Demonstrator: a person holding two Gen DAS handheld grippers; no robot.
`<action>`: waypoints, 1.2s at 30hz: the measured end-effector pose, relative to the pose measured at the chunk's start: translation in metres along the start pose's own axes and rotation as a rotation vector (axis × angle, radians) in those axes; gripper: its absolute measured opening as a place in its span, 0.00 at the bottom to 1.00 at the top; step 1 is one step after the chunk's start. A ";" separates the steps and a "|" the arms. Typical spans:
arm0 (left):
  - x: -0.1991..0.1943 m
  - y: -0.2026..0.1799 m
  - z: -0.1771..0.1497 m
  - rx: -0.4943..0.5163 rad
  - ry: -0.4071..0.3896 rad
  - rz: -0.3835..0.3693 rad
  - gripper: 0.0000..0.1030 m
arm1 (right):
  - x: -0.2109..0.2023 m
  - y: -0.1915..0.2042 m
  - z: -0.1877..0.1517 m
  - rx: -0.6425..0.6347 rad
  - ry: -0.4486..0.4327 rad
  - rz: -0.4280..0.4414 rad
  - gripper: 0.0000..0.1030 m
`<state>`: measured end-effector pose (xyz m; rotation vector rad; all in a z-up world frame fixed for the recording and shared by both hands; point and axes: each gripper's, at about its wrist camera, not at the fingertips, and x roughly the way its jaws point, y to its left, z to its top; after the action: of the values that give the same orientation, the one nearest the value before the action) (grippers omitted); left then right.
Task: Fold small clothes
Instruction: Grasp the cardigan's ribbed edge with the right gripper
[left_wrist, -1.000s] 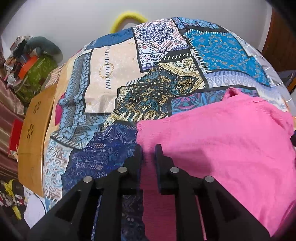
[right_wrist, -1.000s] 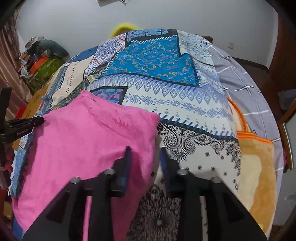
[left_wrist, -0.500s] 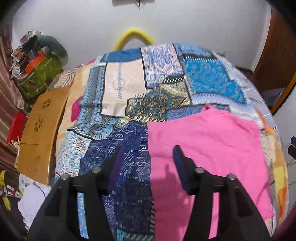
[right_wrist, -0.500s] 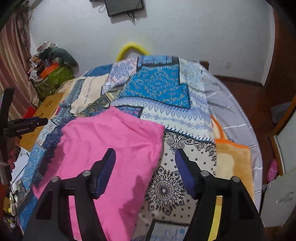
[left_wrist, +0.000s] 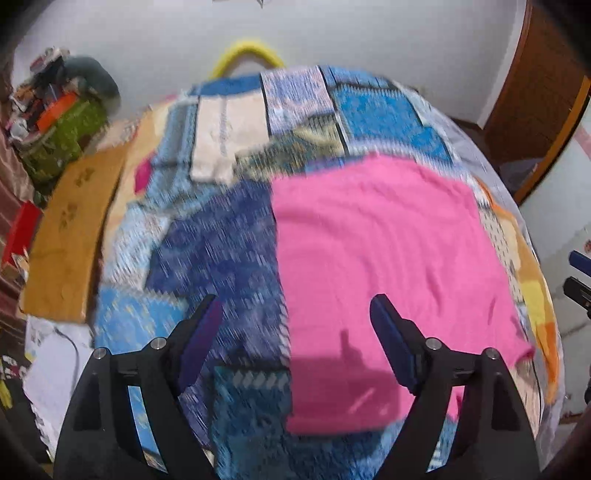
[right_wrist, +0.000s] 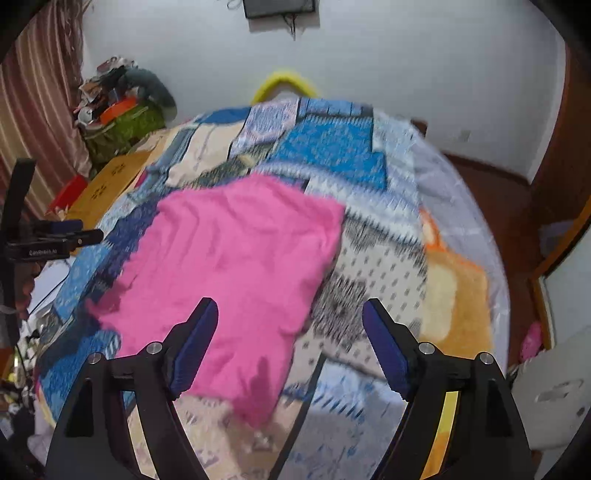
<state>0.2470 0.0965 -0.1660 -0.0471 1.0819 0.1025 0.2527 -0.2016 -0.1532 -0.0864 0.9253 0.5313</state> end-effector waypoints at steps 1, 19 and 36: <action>0.003 -0.002 -0.006 -0.002 0.017 -0.009 0.80 | 0.005 0.001 -0.005 0.013 0.024 0.018 0.75; 0.010 -0.071 -0.076 0.184 0.121 -0.117 0.88 | 0.045 0.018 -0.067 0.053 0.240 0.168 0.75; 0.030 -0.115 -0.061 0.284 0.047 -0.137 0.48 | 0.057 0.034 -0.062 -0.037 0.162 0.160 0.25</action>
<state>0.2194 -0.0211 -0.2224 0.1324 1.1280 -0.1769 0.2189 -0.1676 -0.2306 -0.0905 1.0865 0.6975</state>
